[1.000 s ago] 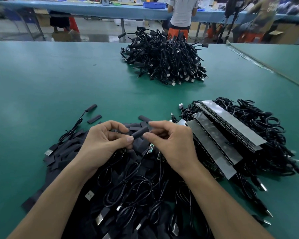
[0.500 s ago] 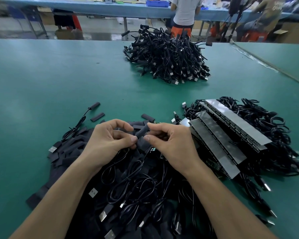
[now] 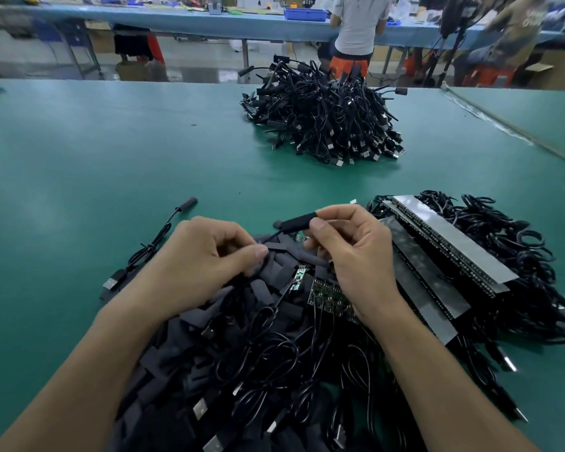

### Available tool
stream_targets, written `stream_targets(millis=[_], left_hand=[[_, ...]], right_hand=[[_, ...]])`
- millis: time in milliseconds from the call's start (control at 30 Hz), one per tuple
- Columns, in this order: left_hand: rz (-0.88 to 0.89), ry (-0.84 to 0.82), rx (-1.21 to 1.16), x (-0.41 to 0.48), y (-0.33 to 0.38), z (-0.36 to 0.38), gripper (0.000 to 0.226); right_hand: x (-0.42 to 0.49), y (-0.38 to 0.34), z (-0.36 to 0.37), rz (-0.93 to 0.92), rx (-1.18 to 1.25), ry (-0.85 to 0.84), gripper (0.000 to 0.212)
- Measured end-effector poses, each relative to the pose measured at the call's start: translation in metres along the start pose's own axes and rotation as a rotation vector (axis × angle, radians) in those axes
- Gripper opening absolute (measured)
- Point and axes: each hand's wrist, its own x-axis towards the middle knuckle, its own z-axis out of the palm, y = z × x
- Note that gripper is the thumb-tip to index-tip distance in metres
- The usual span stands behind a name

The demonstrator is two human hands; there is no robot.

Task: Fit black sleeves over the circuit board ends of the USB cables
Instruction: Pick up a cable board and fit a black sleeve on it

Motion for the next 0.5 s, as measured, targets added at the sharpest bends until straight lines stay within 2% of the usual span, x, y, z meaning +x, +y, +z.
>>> stream_targets(millis=[100,167,267,367,433,500], left_hand=[[-0.111,0.242,-0.005,0.008,-0.01,-0.016,0.021],[-0.211,0.399,0.074,0.013,-0.019,-0.028,0.023],[-0.353,0.505,0.25,0.023,-0.033,-0.041,0.023],[-0.49,0.448,0.33,0.036,-0.045,-0.047,0.03],[-0.567,0.36,0.438,0.041,-0.048,-0.046,0.037],[-0.543,0.322,0.546,0.041,-0.046,-0.042,0.044]], right_hand=[[0.0,-0.003,-0.002,-0.087,-0.424,-0.043,0.013],[-0.002,-0.007,-0.001,-0.144,-0.78,-0.176,0.015],[-0.005,-0.011,0.0,-0.056,-1.172,-0.338,0.028],[-0.009,-0.012,0.002,0.032,-1.302,-0.377,0.036],[-0.01,-0.012,0.003,0.02,-1.271,-0.378,0.029],[-0.009,-0.013,0.004,0.024,-1.114,-0.339,0.015]])
